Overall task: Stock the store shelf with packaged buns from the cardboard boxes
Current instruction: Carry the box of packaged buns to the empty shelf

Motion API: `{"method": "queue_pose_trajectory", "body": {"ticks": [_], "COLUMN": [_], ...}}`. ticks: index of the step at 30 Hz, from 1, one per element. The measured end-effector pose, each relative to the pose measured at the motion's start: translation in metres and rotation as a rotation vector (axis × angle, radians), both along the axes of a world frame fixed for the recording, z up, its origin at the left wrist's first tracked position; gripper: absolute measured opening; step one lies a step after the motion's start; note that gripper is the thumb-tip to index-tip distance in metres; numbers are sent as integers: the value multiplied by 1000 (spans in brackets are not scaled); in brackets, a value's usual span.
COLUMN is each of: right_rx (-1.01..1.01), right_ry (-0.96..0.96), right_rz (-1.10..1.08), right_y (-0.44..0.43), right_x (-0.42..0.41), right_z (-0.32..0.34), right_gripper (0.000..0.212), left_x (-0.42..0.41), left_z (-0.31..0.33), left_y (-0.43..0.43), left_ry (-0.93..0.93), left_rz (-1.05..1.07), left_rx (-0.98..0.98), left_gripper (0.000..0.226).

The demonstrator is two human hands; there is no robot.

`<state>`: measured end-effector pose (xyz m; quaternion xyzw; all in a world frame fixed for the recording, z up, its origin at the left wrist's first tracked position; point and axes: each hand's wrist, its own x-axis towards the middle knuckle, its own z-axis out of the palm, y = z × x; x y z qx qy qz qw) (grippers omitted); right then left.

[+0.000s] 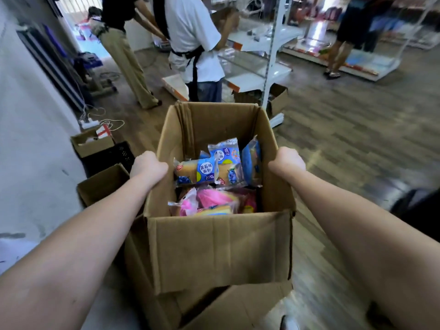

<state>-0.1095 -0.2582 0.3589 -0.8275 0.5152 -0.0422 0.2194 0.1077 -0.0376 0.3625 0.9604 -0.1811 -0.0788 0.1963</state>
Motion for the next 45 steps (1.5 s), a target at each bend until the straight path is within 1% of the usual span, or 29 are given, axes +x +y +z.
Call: {"method": "queue_pose_trajectory", "body": {"ticks": [5, 10, 15, 19, 24, 29, 33, 36, 45], "right_rx": [-25, -10, -1, 5, 36, 61, 74, 89, 222], "right_ry": [-12, -8, 27, 64, 113, 154, 150, 154, 121], "right_rz": [-118, -252, -422, -560, -726, -885, -1009, -1098, -1326], "right_y": [-31, -59, -79, -88, -85, -74, -61, -51, -32], "right_x": [-73, -172, -289, -383, -500, -600, -661, -694, -756], "right_z": [7, -1, -21, -34, -45, -50, -55, -61, -87], "right_gripper": [22, 25, 26, 25, 28, 23, 23, 25, 21], "left_x": [-46, -117, -211, -298, -409, -511, -576, -616, -711], "left_z": [10, 4, -25, -40, -57, -69, -75, -79, -97], "left_y": [-59, -127, -192, -239, -285, -319, -340, -354, -411], "left_ry": [-26, -12, 23, 68, 117, 155, 152, 149, 97], "left_rz": [-123, -284, -437, -573, -751, -904, -1009, -1091, -1346], "left_rx": [-17, -13, 14, 52, 71, 86, 95, 106, 204], "left_gripper": [33, 29, 32, 29, 28, 25, 26, 23, 22]}}
